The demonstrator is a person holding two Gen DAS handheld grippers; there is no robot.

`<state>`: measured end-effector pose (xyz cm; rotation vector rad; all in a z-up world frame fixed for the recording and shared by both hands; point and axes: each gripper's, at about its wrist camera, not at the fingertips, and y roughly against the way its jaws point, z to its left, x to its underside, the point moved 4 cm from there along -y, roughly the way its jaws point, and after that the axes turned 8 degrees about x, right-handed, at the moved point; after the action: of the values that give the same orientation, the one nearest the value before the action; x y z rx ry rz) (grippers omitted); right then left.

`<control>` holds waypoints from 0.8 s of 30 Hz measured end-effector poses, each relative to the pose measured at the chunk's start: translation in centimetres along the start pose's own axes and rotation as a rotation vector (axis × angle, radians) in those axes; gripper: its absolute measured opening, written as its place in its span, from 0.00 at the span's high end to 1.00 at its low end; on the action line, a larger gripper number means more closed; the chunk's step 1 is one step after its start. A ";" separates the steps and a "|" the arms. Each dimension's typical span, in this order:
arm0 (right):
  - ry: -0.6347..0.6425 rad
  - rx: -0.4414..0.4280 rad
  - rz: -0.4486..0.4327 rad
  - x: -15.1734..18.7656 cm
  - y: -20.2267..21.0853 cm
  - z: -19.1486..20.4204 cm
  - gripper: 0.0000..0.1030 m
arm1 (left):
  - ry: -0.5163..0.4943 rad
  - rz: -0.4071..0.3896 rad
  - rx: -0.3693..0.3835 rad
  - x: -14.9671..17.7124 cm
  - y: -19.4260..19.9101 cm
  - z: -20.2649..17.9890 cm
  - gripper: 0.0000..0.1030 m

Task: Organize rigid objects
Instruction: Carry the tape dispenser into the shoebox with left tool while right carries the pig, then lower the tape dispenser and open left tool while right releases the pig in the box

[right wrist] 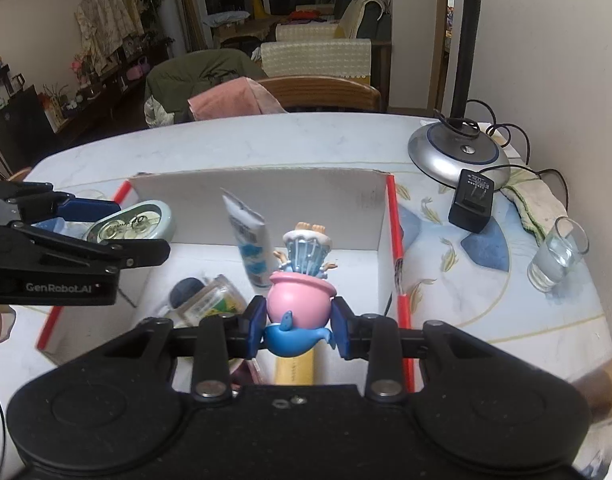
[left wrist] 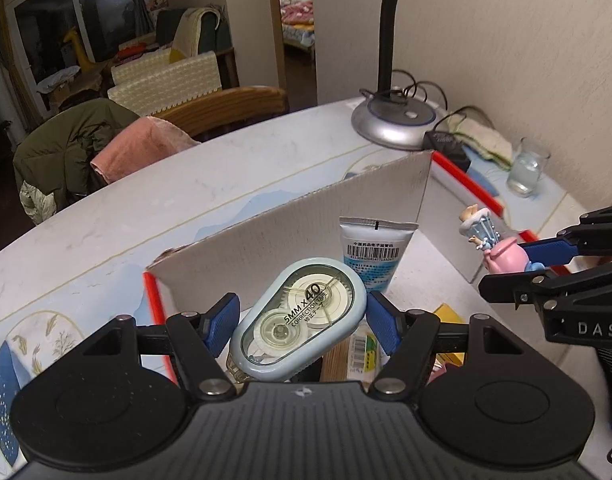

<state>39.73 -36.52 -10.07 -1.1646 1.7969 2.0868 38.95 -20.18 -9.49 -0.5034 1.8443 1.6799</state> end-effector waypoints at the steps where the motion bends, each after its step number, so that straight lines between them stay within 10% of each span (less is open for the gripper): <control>1: 0.002 -0.001 0.008 -0.1 -0.5 -0.1 0.68 | -0.003 0.008 -0.005 -0.1 -0.5 -0.1 0.33; 24: 0.141 -0.028 0.159 -0.9 -8.0 2.0 0.68 | 0.005 0.197 -0.046 -0.3 -9.2 1.0 0.33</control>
<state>43.96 -32.27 -15.73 -1.2435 1.9897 2.1710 45.20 -20.43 -16.37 -0.3542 1.9152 1.8540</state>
